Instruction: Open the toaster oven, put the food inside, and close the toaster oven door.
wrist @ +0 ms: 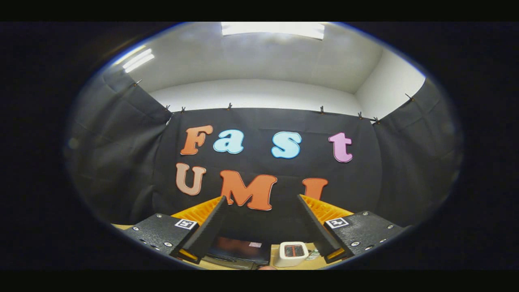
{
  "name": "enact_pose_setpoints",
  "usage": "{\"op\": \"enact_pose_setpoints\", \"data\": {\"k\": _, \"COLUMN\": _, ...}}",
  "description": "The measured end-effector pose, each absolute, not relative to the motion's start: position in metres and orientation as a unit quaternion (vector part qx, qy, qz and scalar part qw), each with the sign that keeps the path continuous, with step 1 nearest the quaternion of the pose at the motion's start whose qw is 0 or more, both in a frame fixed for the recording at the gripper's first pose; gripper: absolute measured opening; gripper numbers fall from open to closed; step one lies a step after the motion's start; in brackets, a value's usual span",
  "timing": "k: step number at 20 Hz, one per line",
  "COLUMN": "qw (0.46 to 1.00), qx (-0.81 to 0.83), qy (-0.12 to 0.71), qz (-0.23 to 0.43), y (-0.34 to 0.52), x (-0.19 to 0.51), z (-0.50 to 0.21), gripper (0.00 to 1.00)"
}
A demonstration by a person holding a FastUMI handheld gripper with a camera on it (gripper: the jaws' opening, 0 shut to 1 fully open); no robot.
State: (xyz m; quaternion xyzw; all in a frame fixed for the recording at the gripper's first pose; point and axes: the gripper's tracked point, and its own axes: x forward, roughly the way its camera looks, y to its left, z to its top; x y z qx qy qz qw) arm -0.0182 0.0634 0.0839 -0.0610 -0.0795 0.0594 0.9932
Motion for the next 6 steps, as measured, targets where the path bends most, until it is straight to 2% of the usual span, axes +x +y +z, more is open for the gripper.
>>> {"op": "enact_pose_setpoints", "data": {"k": 6, "qw": 0.993, "qx": -0.058, "qy": -0.087, "qz": 0.055, "y": 0.0596, "x": -0.0206, "z": 0.0881, "gripper": 0.99}}
